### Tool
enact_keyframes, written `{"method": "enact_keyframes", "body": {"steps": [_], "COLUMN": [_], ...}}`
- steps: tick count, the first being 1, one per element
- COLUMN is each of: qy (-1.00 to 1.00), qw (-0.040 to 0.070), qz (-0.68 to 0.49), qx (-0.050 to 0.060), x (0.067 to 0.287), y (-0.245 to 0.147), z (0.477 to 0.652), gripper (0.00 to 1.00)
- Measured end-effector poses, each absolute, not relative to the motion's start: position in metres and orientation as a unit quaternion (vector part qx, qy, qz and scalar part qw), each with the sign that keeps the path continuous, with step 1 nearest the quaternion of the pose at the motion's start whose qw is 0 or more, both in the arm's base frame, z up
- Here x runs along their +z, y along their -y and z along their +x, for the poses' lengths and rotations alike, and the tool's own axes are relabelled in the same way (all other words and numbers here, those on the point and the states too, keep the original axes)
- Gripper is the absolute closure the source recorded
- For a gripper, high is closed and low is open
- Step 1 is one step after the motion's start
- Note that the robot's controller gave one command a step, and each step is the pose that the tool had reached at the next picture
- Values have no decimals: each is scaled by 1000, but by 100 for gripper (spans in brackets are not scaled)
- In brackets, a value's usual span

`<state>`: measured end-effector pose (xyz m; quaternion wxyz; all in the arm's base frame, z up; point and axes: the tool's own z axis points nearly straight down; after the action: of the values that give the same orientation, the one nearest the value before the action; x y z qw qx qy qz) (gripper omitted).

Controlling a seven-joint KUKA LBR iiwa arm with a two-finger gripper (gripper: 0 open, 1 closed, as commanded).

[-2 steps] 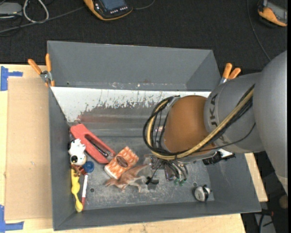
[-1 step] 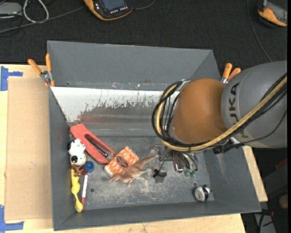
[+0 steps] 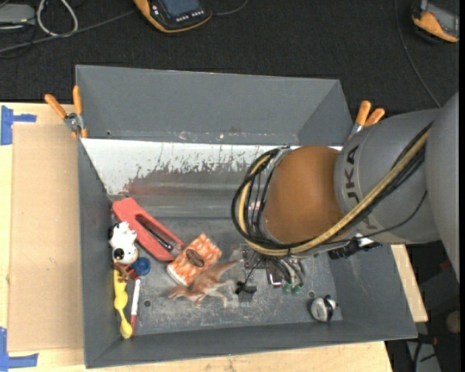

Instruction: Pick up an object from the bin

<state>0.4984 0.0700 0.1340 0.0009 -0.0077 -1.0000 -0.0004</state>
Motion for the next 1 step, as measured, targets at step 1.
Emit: {"method": "enact_keyframes", "body": {"steps": [1], "qy": [999], "qw": [-2], "qz": [36], "qx": [-1], "x": [102], "y": [-94], "z": [497], "gripper": [100]}}
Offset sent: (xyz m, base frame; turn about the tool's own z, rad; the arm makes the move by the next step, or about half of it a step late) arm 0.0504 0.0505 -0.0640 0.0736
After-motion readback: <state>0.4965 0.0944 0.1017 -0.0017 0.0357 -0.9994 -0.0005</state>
